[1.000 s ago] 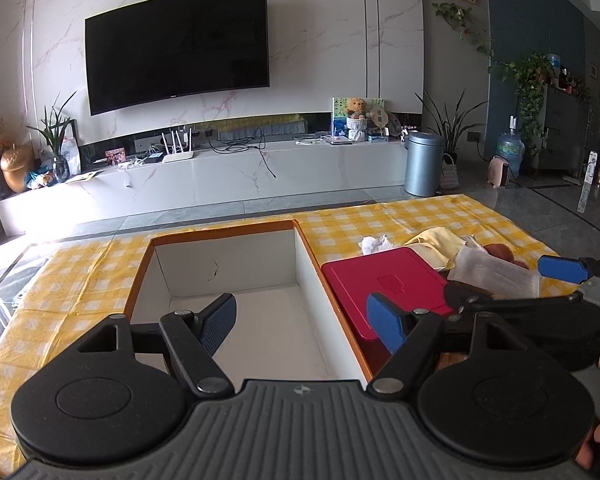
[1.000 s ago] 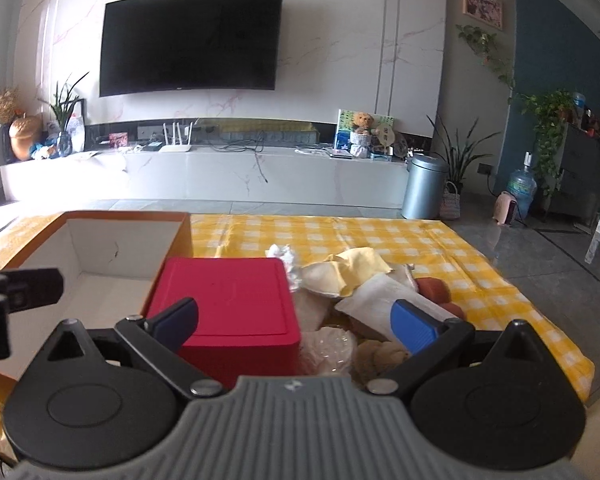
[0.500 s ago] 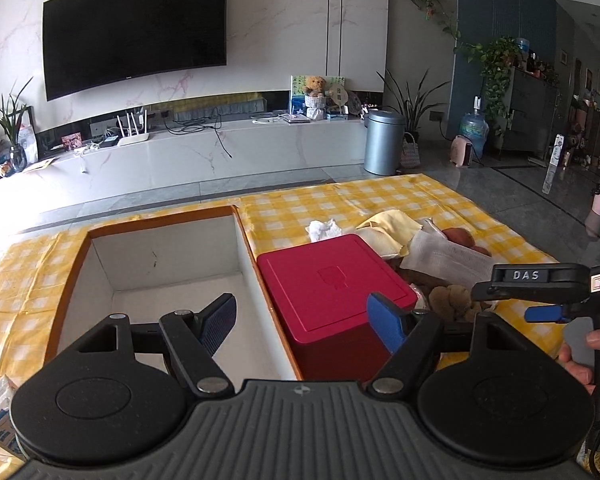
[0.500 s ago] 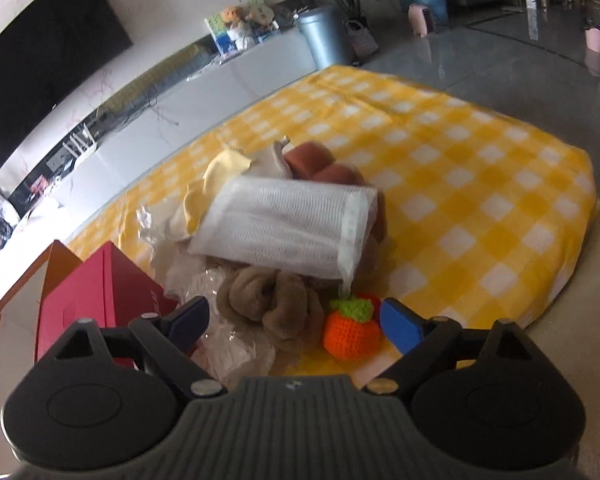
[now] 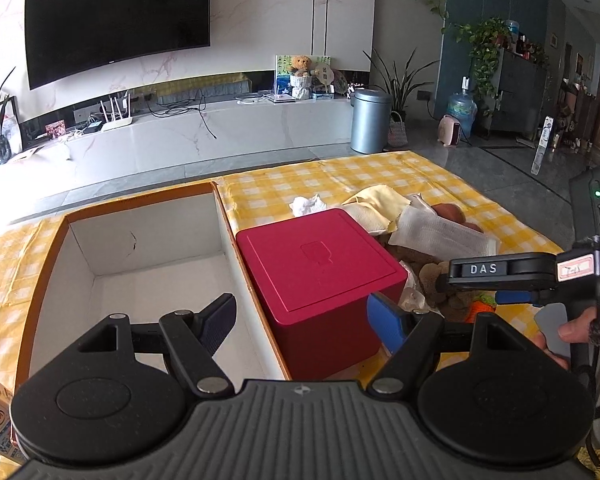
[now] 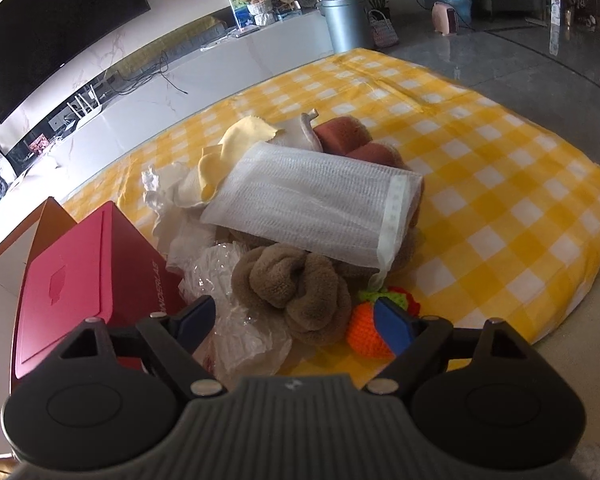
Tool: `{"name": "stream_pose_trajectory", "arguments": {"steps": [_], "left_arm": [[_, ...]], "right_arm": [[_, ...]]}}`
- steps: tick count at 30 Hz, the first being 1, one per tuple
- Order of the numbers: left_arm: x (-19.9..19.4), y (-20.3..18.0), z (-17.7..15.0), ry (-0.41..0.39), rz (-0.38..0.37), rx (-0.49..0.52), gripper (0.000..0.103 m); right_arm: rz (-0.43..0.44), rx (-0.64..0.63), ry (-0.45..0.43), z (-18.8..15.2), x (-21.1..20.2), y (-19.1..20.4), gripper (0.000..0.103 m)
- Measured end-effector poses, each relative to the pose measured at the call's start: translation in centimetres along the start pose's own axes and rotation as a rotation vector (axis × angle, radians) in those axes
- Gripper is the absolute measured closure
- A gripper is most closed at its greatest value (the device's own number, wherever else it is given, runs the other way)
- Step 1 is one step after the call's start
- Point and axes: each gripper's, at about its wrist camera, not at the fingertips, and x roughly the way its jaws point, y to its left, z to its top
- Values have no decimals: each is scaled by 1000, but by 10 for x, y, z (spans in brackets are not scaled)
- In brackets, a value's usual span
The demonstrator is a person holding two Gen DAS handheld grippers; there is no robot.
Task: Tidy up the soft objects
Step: 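Move the right tool to the clear plastic bag and close on it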
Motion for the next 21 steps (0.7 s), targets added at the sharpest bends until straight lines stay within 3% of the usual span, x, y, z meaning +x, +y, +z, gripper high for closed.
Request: {"name": "stream_pose_trajectory", "arguments": {"steps": [4,7,8,11,15,19,21], "left_arm": [[1,3,1,-2,7,-2,15],[4,3,2,0,16,-13,15],[4,4,2,0,18,-16,15],[2,6,2,-3,23,-21,15],[-1,6,1,-3,25,-19,15],[-3,4,0,-3,29,-11,15],[-4,5,-1,-1,32,-11,15]], "right_arm": [[113,-124,27,-14,-13,13,18],[121,-213,57,-21,-6,30,28],[123,-220,79,-21,-1,32,33],[145,-179,161,-19,17,31,36],[95,-146,141,-15,28,27,35],[40,-196,132,-15,37,36,36],[20,-238,134,-18,42,42,50]]}}
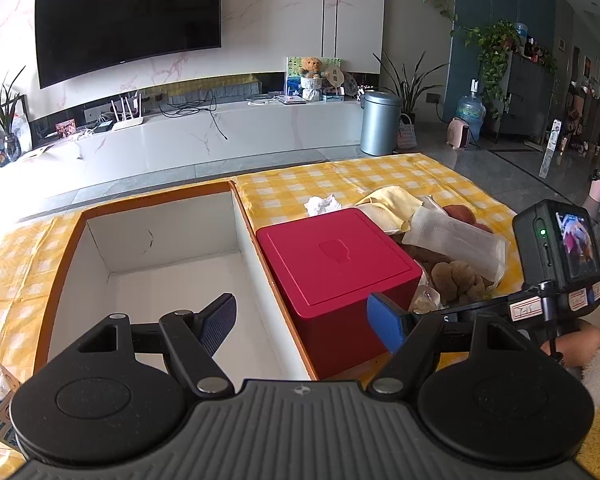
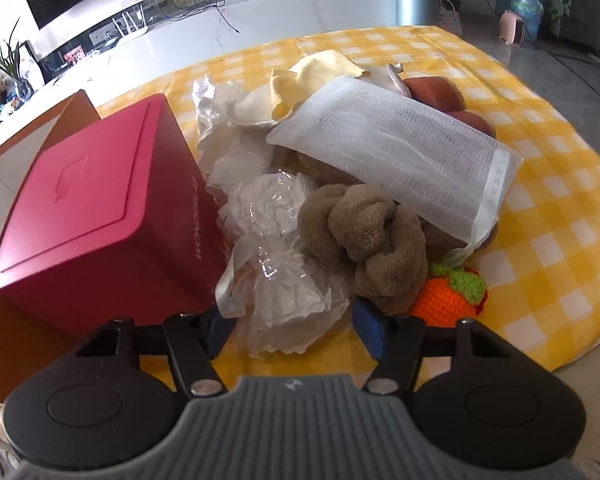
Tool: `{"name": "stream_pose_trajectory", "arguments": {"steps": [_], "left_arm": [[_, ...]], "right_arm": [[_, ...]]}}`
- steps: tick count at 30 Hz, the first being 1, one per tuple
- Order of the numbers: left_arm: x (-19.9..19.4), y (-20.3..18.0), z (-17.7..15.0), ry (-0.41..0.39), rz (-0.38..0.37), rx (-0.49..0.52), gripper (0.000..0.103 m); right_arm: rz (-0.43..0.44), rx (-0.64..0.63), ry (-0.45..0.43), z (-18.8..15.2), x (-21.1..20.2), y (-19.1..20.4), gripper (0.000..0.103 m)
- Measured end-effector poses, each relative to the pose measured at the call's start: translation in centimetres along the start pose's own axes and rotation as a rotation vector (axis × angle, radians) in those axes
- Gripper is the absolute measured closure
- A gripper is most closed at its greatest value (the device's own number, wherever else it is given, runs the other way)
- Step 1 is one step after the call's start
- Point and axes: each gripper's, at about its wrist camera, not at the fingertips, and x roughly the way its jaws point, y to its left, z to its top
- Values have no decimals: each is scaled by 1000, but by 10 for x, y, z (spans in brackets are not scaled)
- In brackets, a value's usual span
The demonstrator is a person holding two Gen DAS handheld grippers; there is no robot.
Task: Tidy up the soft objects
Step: 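Move the right tool to the clear plastic bag and close on it, then lift the plastic bag with the right tool while the left tool approaches the orange crocheted fruit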
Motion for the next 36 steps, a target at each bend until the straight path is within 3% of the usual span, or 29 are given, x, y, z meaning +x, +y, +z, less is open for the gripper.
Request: {"name": "stream_pose_trajectory", "arguments": {"steps": [1,4,10,13,14,16,17,21,22,27,28,29,33,36], "left_arm": [[1,1,0,2,3,-2,15],[2,3,-1,11,7,-6,15],[5,6,-1,26,14,-9,15],[6,8,-1,35,16,-16,15],[7,9,-1,37,17,-16,15],[7,9,-2,39,17,-13,15],[6,9,-3,40,13,-9,15],[3,9,-2,29,4,-7,15],[2,9,-3,29,4,-7,15],[4,10,-4,37,15,-3,15],[4,10,-4,39,17,-3,15],[4,10,-4,41,18,-3,15],[0,7,-4,35,23,11,15],[-2,6,-4,32,25,17,15]], "right_arm": [[0,-8,8,0,2,2,63],[-5,-11,-7,-3,-3,0,75],[-4,-51,32,-26,-26,3,75],[-12,-43,47,-29,-30,3,50],[-18,-45,29,-28,-32,4,36],[-44,-54,-29,-25,-37,5,18],[-58,-61,-53,-24,-39,6,13],[-82,-122,-58,-15,-26,15,13],[-100,-146,-49,-13,-20,18,14],[-88,-210,-20,-10,-3,30,41],[-99,-210,-28,-11,-3,30,57],[-96,-199,-30,-11,-5,27,61],[-37,-138,-56,-16,-20,15,64],[-29,-136,-28,-22,-29,13,64]]}}
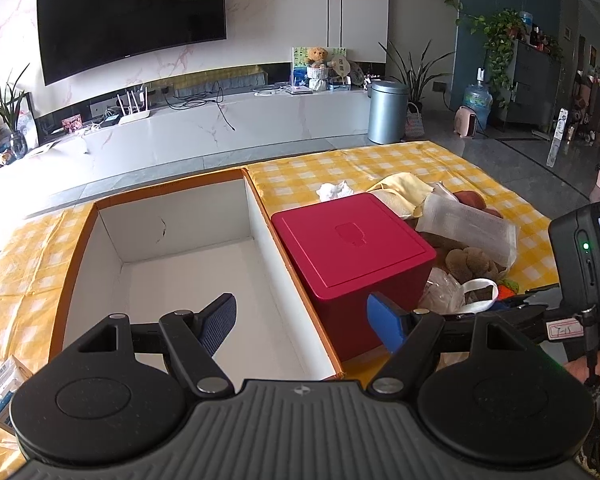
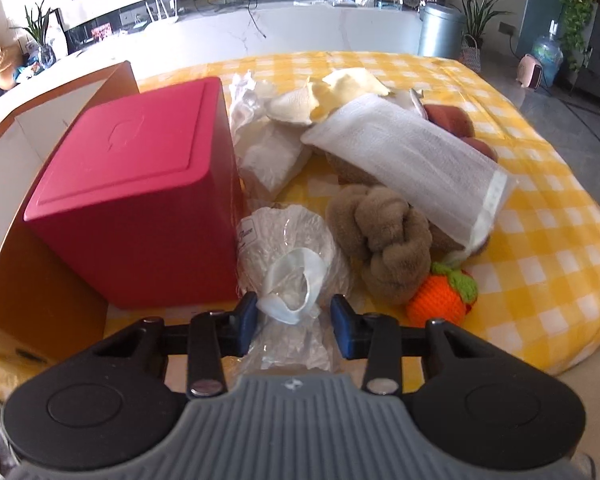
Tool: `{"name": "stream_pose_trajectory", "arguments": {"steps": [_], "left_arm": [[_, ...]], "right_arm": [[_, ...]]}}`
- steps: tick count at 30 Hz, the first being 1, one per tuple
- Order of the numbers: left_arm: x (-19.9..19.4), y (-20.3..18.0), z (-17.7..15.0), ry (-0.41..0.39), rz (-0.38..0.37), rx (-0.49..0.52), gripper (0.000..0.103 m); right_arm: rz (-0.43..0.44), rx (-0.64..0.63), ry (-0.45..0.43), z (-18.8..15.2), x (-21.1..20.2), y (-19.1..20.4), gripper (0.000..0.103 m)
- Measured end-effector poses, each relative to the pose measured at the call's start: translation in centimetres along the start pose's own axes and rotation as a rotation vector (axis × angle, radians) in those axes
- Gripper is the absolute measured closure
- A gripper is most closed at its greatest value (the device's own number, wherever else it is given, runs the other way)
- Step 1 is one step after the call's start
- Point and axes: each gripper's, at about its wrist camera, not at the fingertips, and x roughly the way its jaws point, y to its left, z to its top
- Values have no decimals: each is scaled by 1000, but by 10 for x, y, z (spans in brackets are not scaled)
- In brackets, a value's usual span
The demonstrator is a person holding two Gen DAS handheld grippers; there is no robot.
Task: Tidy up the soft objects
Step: 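Lift the plastic bag with the right tool while the left tool approaches the orange crocheted fruit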
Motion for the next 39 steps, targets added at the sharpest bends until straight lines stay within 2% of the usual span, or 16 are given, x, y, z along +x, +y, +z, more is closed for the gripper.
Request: {"name": "stream_pose_trajectory", "arguments": {"steps": [3,5,7,9,10,11,17,19,21,23,25,29,31,33,35,39], "left_arm": [[-1,-2,0,-4,-5,5,15],[-1,-2,0,-3,-10,8,15],[0,-2,-1,1,-12,14,15],[0,-1,-2,3,-10,14,15],[0,-1,-2,4,-8,12,15],[0,0,-2,5,-8,11,15],[-5,-6,0,6,-35,34,15],[-6,-9,3,12,-72,36,15],[-6,-16,8,13,-100,49,15],[-7,-27,12,1,-119,65,15],[-3,-42,19,-7,-156,90,14],[17,-77,36,31,-219,124,14],[30,-96,43,49,-251,159,14],[44,-114,44,77,-285,201,14],[59,-131,42,107,-317,237,13],[90,-160,33,165,-383,294,14]], "right_arm": [[-8,-23,53,-4,5,4,57],[-35,-46,52,-2,10,9,30],[-59,-87,9,1,11,15,21],[-46,-104,12,4,16,19,31],[-54,-106,24,4,19,19,44],[-67,-109,24,3,20,19,49],[45,1,-65,-1,-23,-5,54],[134,54,-118,-3,-52,-20,54],[166,84,-199,-4,-82,-35,54],[116,132,-275,-1,-107,-53,54],[4,209,-333,3,-122,-73,54],[-147,424,-387,5,-123,-112,54],[-218,391,-436,-1,-113,-114,54],[-201,379,-406,-6,-95,-121,53],[-168,475,-366,-12,-83,-138,54],[-207,611,-438,-26,-96,-170,54]]}}
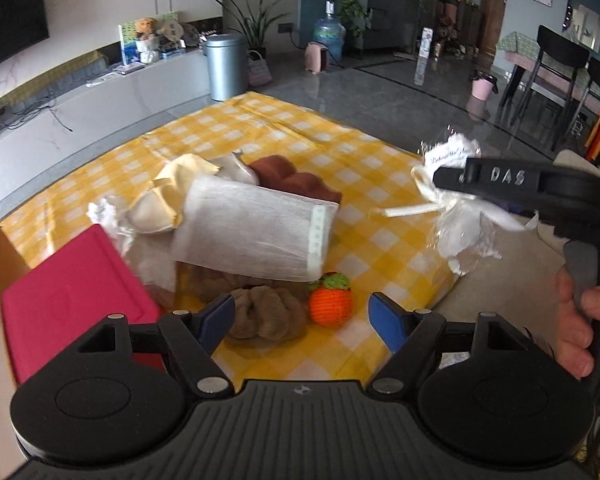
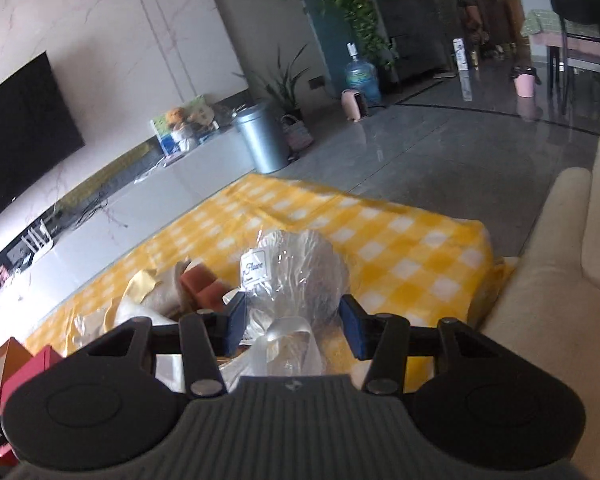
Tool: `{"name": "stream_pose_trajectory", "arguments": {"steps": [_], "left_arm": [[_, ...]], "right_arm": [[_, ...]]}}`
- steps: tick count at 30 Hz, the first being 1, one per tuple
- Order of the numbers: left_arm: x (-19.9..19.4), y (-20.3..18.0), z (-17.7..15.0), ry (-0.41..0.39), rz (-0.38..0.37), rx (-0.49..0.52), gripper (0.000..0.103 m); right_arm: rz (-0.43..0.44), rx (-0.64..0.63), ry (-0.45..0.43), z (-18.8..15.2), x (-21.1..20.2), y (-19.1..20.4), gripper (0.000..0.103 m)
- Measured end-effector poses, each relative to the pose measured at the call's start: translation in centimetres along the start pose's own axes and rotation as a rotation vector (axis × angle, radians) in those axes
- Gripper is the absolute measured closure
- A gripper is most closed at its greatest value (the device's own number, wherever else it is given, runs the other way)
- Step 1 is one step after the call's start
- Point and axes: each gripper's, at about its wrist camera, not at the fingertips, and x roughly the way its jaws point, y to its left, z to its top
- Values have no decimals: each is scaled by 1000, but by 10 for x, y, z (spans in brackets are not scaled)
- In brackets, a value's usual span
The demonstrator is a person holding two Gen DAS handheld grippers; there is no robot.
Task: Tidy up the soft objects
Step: 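Lift the plastic bag with the right tool while the left tool approaches the orange crocheted fruit, then grasp the orange crocheted fruit with the left tool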
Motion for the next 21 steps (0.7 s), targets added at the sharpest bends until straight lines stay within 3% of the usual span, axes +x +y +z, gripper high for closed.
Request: {"name": "stream_pose_trajectory", "arguments": {"steps": [3,7,11,17,19,21], "left_arm": [[29,-11,2,81,-34,69,16],[59,-23,4,153,-10,98,16],[83,-33,5,173,30,129,16],[111,-35,10,200,49,95,17],[122,-34,10,215,46,95,23],[132,-30,9,238,62,83,36]], "right_arm": [[-8,23,-28,3,-4,-11,54],[-4,44,6,0,7,-19,53],[39,22,17,-1,12,-16,53],[55,10,26,-3,16,-15,53],[55,21,32,-4,16,-17,53],[56,22,42,-4,18,-19,53]]}}
